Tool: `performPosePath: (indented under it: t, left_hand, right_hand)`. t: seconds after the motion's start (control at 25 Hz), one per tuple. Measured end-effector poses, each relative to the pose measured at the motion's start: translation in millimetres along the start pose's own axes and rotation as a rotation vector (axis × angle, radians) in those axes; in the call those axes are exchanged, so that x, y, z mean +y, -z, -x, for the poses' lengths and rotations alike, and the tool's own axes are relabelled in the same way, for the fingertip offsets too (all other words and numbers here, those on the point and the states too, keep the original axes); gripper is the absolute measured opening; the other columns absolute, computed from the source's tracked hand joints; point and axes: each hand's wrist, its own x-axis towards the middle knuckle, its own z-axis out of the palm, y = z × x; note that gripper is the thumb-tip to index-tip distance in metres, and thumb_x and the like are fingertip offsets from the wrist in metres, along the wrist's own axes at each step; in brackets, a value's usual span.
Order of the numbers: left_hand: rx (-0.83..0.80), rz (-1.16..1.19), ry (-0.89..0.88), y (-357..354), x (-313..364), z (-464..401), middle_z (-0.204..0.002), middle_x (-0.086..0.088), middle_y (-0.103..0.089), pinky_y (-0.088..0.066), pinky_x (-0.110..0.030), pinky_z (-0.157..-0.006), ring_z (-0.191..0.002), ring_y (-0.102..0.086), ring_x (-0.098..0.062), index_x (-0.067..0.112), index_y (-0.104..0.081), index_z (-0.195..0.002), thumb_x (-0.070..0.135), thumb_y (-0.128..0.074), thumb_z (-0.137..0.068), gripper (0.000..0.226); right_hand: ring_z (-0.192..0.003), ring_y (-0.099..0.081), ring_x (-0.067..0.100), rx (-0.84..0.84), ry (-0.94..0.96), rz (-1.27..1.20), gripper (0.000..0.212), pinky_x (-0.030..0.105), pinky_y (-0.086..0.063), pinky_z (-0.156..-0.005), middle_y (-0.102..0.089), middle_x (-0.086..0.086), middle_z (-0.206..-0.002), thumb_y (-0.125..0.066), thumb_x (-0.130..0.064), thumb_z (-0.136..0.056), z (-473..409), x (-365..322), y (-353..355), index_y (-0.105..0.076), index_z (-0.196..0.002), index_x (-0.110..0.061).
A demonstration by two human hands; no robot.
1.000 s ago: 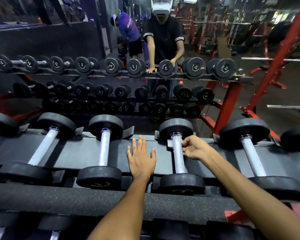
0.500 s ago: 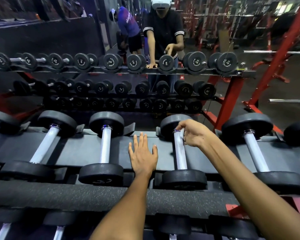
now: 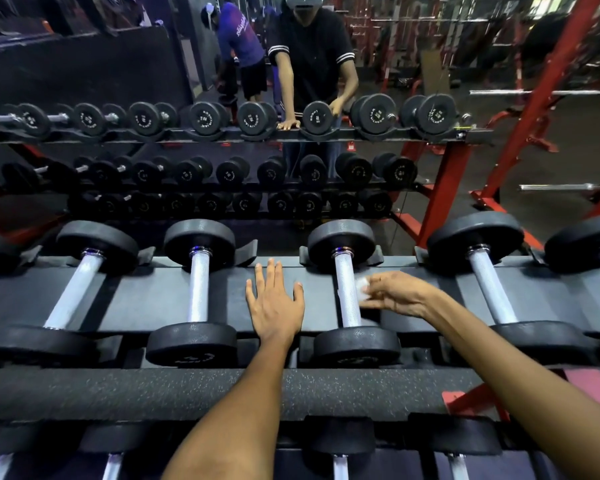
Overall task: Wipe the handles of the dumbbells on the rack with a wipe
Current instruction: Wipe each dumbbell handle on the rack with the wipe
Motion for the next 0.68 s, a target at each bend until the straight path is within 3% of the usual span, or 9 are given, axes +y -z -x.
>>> performPosePath:
  t: [0.12,0.24,0.32,0.4,0.48,0.52,0.6,0.68]
  left_hand:
    - [-0.002,0.001,0.003,-1,-1,1,-0.162,0.005,-0.011,0.004,-0.040,-0.121,-0.150,0.003,-0.015,0.021,-0.017,-0.155,0.049,-0.030,-0.098,0.065]
    - [0.008,0.015,0.000,-1,-1,1,-0.162,0.005,-0.012,0.005,-0.040,-0.121,-0.150,0.002,-0.015,0.020,-0.018,-0.154,0.049,-0.032,-0.098,0.064]
    - [0.012,0.034,-0.003,-2,0,1,-0.162,0.005,-0.013,0.005,-0.039,-0.121,-0.150,0.001,-0.015,0.020,-0.019,-0.154,0.048,-0.033,-0.098,0.064]
    - [0.007,0.033,-0.003,-3,0,-1,-0.162,0.005,-0.013,0.005,-0.040,-0.121,-0.150,0.002,-0.015,0.020,-0.019,-0.154,0.048,-0.033,-0.098,0.065]
    - [-0.004,0.003,0.001,-4,-2,-1,-0.163,0.005,-0.007,0.005,-0.041,-0.121,-0.150,0.005,-0.016,0.021,-0.014,-0.155,0.049,-0.032,-0.098,0.066]
    - [-0.011,-0.019,-0.001,-5,-3,-1,-0.163,0.005,-0.002,0.006,-0.042,-0.121,-0.149,0.007,-0.017,0.021,-0.010,-0.155,0.050,-0.030,-0.098,0.067]
    - [-0.027,-0.034,-0.003,-5,-3,0,-0.163,0.005,0.002,0.006,-0.043,-0.121,-0.149,0.010,-0.017,0.022,-0.005,-0.155,0.051,-0.028,-0.098,0.068]
    - [-0.024,-0.031,-0.002,-6,-3,0,-0.163,0.004,0.000,0.006,-0.043,-0.121,-0.149,0.009,-0.017,0.021,-0.006,-0.155,0.050,-0.028,-0.098,0.068]
  right_hand:
    - [-0.075,-0.064,0.016,-0.047,-0.065,0.140,0.027,0.021,-0.057,-0.067,-0.060,0.017,-0.096,-0.045,0.017,-0.083,0,8,-5,-0.056,-0.107,0.012]
    - [-0.053,-0.051,0.009,-0.049,-0.096,0.511,0.024,0.021,-0.043,-0.050,-0.055,0.013,-0.074,-0.046,0.015,-0.079,33,11,-6,-0.063,-0.080,-0.002]
    - [-0.050,-0.053,0.010,-0.042,0.018,0.601,0.022,0.020,-0.049,-0.050,-0.049,0.014,-0.068,-0.046,0.015,-0.081,55,-12,-9,-0.058,-0.073,-0.003]
    - [-0.061,-0.061,0.011,0.040,0.293,0.685,0.020,0.022,-0.055,-0.060,-0.057,0.019,-0.071,-0.049,0.010,-0.084,56,-43,-18,-0.063,-0.076,-0.001]
    - [-0.088,-0.064,0.008,0.151,0.655,1.148,0.026,0.022,-0.049,-0.080,-0.071,0.007,-0.097,-0.051,0.002,-0.085,40,-63,-32,-0.071,-0.099,-0.007]
    - [-0.102,-0.062,0.011,0.099,0.780,1.428,0.031,0.022,-0.045,-0.089,-0.069,0.001,-0.108,-0.050,0.000,-0.085,27,-63,-37,-0.069,-0.106,-0.011]
    - [-0.112,-0.057,0.018,-0.104,0.752,1.942,0.031,0.026,-0.036,-0.098,-0.065,0.000,-0.114,-0.047,-0.008,-0.087,13,-57,-49,-0.066,-0.110,-0.017]
    - [-0.104,-0.057,0.021,-0.271,0.512,2.051,0.031,0.027,-0.038,-0.084,-0.067,0.003,-0.111,-0.046,-0.013,-0.090,18,-50,-63,-0.066,-0.112,-0.019]
